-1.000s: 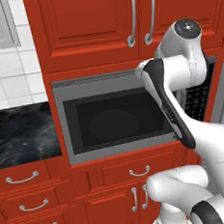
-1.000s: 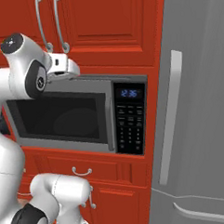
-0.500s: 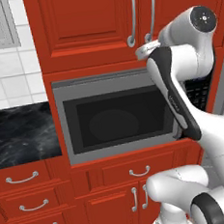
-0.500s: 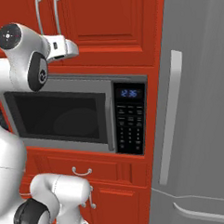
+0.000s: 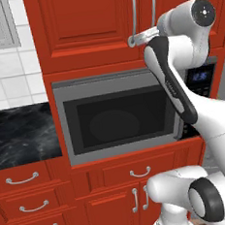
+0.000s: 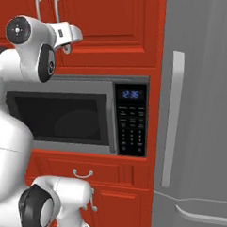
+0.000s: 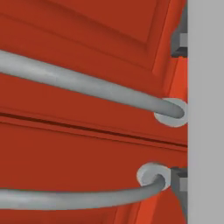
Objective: Open the cabinet. Pick the bowls from the counter and place them in the cabinet. Then close the cabinet.
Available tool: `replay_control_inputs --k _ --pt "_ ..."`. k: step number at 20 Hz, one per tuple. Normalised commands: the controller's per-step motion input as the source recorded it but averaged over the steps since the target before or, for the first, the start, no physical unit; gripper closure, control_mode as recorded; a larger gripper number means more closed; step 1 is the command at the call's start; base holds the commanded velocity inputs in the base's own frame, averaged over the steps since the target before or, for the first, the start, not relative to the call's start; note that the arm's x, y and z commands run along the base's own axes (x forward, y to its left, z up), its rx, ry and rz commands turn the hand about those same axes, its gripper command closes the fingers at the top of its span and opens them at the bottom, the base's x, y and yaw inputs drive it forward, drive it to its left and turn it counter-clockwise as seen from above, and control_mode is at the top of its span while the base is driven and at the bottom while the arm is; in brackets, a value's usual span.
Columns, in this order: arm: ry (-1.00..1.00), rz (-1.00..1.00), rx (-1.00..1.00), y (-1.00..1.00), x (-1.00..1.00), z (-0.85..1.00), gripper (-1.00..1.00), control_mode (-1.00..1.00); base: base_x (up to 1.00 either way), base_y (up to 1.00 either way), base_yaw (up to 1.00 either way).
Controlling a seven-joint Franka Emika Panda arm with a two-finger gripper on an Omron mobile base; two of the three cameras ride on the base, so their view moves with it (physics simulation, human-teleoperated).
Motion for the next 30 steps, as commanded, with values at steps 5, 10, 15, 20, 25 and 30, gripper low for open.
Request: replay_control_inputs --k 5,10,15,20,25,30 --pt "-0.01 0.0 0.0 0.0 0.57 0.1 -1.0 -1.0 0.0 0.0 0.0" --pt "-0.02 0.0 0.0 0.0 0.7 0.0 -1.0 -1.0 0.0 0.0 0.0" --pt "-0.07 0.0 0.0 0.0 0.74 -0.01 -1.0 -1.0 0.0 0.0 0.0" --pt "-0.12 0.0 0.02 0.0 0.89 -0.51 1.0 -1.0 0.0 0.0 0.0" --pt "-0.12 0.0 0.07 -0.17 0.94 -0.61 1.0 -1.0 0.0 0.0 0.0" --pt "-0.1 0.0 0.07 -0.37 0.79 -0.57 1.0 -1.0 0.0 0.0 0.0"
